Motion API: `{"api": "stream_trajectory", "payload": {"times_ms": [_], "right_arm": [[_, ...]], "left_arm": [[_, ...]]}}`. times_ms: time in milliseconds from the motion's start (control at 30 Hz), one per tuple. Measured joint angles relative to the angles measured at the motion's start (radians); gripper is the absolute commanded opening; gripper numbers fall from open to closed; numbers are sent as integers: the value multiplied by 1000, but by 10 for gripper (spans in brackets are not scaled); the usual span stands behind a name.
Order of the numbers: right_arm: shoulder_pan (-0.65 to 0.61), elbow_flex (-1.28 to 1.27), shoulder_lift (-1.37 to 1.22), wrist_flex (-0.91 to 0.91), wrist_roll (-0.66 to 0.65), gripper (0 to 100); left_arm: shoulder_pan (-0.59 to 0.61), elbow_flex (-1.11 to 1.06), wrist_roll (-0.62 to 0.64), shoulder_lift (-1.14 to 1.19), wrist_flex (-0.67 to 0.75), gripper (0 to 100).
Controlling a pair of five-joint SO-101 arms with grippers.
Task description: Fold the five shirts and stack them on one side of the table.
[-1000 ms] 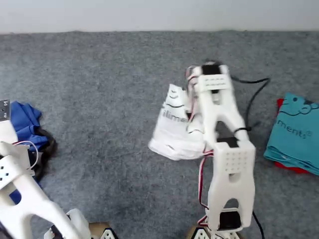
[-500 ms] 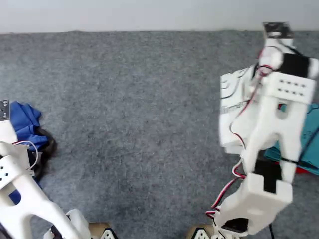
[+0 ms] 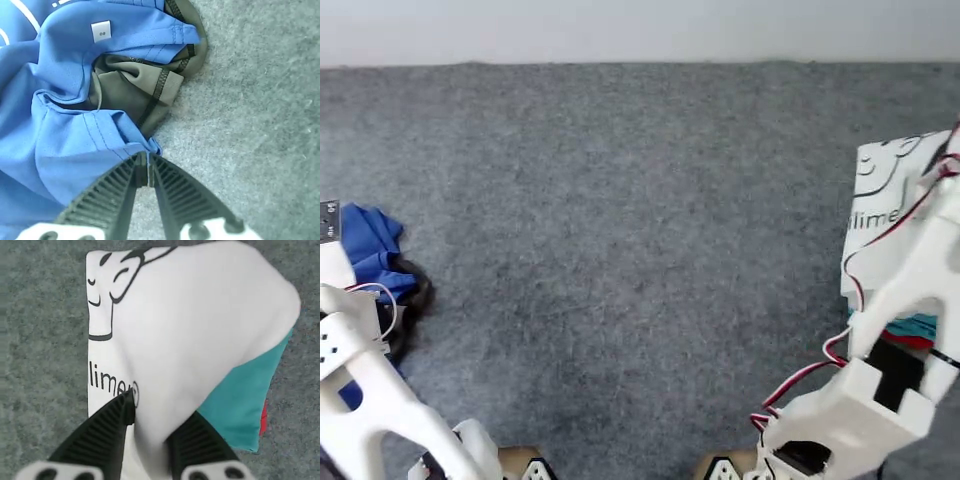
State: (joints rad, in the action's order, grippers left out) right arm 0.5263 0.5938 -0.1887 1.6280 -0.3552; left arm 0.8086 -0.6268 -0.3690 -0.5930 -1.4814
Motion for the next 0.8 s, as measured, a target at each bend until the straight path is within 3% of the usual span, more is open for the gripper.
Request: {"api": "stream_trajectory", "payload": {"times_ms": [267,467,800], "right_arm": [[69,-2,-147,-110,-77,32],[124,37,-166,-190,-255,307],[144,63,-141,-163,-285,313]], "left_arm": [[0,0,0,0,0,17],[0,0,0,0,0,17],[-100,0,0,0,0,17]]}}
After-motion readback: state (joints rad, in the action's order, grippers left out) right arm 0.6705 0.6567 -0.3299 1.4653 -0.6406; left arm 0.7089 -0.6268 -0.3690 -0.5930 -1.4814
